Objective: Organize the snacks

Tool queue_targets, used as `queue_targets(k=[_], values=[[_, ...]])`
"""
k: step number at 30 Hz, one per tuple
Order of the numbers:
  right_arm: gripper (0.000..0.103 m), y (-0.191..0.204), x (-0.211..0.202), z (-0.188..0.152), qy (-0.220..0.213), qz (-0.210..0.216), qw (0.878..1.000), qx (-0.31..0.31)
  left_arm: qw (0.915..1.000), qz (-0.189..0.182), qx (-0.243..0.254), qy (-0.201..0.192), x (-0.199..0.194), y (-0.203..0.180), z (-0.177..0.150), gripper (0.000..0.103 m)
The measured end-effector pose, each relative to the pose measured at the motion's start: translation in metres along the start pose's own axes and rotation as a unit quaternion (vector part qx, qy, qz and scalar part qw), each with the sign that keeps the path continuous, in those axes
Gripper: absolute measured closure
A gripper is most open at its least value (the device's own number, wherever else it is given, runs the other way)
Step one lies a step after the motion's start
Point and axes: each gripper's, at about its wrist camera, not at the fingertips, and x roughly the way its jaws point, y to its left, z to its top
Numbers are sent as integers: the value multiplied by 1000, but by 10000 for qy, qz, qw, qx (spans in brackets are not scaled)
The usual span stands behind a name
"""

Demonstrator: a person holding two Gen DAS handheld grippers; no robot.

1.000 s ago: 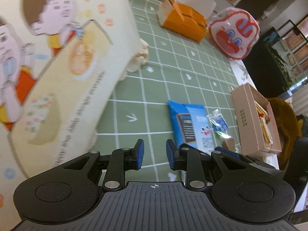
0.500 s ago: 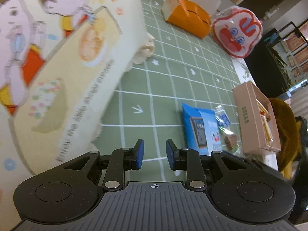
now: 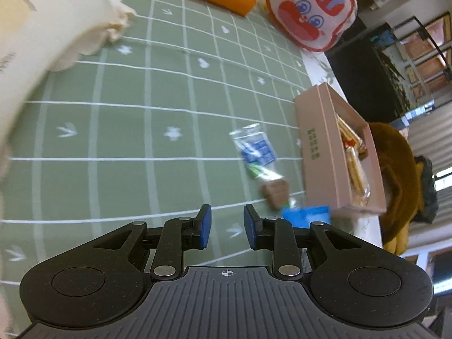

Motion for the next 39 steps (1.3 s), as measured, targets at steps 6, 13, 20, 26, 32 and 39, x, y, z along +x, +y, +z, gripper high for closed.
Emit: queue_targets(k=[6,13,20,26,32,39], values=[[35,-48,-7,-10,-99,-345,9991,214,9989,223,367,-174,27,-47,20,74],[26,-91,1,-11,30,-145,9989,435,9795,941,1774,-158,74,-109,15,74],[21,-94,10,3,-109,-20,9998,180,9568,1523,2454,-324,66,-97,-2,64],[15,-103,25,23,-60,738,9966,349,9673,1604,1914,-435,44,-63,19,64],[14,-87,45,26,142,1081,9940,13,9819,1327,1328,-272,25,-44,22,67],[3,-65,43,20,304,1491,9883,-115,9959,849,313,-18,25,-23,24,67]])
